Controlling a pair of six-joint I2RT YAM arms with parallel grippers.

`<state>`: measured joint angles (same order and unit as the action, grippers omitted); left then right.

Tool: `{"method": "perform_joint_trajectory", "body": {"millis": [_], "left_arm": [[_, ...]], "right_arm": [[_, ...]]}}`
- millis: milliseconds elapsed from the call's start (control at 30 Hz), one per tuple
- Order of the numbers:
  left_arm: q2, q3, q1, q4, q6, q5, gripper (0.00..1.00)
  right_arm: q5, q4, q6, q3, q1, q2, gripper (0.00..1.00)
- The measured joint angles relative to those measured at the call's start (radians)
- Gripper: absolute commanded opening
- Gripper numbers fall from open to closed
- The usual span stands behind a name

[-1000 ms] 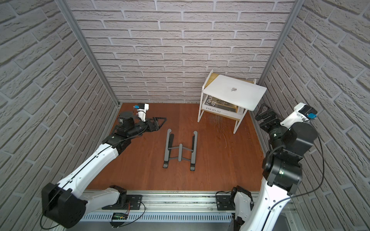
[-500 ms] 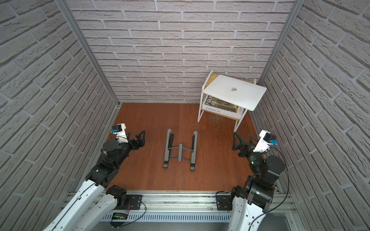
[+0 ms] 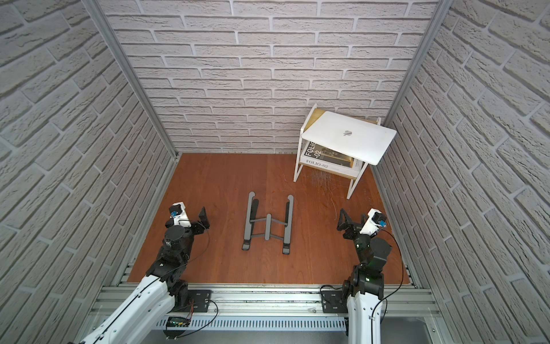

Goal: Close the laptop lid and set it aside
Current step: Reset both arms

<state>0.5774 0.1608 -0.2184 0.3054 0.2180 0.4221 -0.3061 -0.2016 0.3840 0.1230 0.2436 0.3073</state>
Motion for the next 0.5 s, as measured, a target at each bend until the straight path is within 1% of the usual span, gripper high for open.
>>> {"method": "perform_joint_trajectory", "body": {"millis": [133, 233, 333, 500], "left_arm": [[0.02, -0.009, 0.067, 0.049, -0.005, -0.001, 0.98], [0.045, -0.01, 0.11, 0.08, -0.012, 0.0, 0.98], [0.067, -0.017, 0.138, 0.104, -0.011, 0.0, 0.98], [0.117, -0.021, 0.168, 0.152, -0.027, -0.01, 0.99]], "right_arm": [[0.142, -0.082, -0.062, -0.027, -0.105, 0.108, 0.99], [0.234, -0.156, -0.113, -0.027, -0.179, 0.216, 0.99], [0.297, -0.224, -0.157, -0.027, -0.229, 0.324, 0.99], [0.369, -0.332, -0.224, -0.013, -0.303, 0.514, 0.99]]}}
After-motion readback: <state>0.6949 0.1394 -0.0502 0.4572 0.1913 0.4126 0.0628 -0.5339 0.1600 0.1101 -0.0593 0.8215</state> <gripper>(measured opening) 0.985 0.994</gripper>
